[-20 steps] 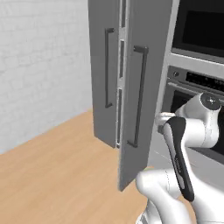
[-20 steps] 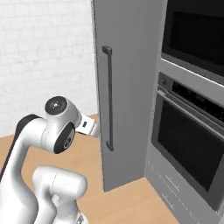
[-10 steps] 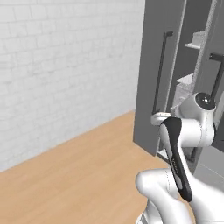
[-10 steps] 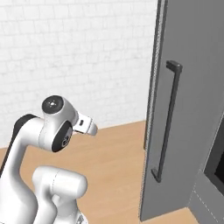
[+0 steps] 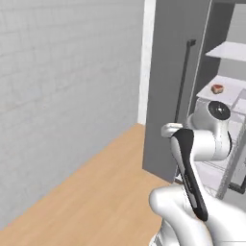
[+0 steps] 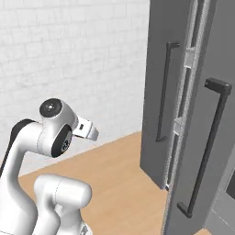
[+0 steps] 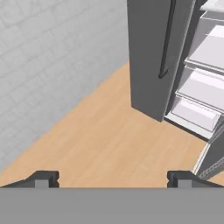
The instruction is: Place one cucumber and one steak in each tupperware on the nearby counter, to pack two identical lunches.
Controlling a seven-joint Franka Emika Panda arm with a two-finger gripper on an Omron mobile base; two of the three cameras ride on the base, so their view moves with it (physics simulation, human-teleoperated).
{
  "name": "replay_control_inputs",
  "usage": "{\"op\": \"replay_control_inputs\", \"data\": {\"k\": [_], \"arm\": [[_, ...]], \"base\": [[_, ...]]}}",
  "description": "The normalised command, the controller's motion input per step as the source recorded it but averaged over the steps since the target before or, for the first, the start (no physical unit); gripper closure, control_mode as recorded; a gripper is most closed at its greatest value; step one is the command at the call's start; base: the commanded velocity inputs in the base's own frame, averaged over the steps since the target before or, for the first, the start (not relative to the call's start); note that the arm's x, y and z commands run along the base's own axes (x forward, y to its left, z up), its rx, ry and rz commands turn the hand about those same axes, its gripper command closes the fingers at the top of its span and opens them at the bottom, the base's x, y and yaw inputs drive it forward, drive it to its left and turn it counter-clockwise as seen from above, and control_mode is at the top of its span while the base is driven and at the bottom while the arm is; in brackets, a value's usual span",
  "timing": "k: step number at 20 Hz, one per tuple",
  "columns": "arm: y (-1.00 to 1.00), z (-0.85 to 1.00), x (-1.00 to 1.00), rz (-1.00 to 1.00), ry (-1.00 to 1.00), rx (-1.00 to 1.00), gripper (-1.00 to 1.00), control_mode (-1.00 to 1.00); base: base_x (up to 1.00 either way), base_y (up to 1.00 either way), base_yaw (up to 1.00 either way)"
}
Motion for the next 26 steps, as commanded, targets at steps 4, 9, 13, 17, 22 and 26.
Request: {"op": "replay_control_inputs", "data": {"k": [4,9,13,17,22,26], "arm": [[0.00,0.00,0.00,0.00,0.00,0.00,-1.00,1.00],[0.00,0.00,0.00,0.00,0.00,0.00,-1.00,1.00],[0.00,0.00,0.00,0.00,0.00,0.00,-1.00,1.00],[0.00,0.00,0.00,0.00,0.00,0.00,-1.00,1.00],[0.00,0.00,0.00,0.00,0.00,0.00,-1.00,1.00],[0.00,0.00,0.00,0.00,0.00,0.00,-1.00,1.00]], "base": [[0.93,0.97,-0.65],[0.49,0.65,-0.82],[0.37,0.26,-0.84],[0.28,0.12,-0.54],[0.51,0.00,-0.04],[0.96,0.00,-0.06]]}}
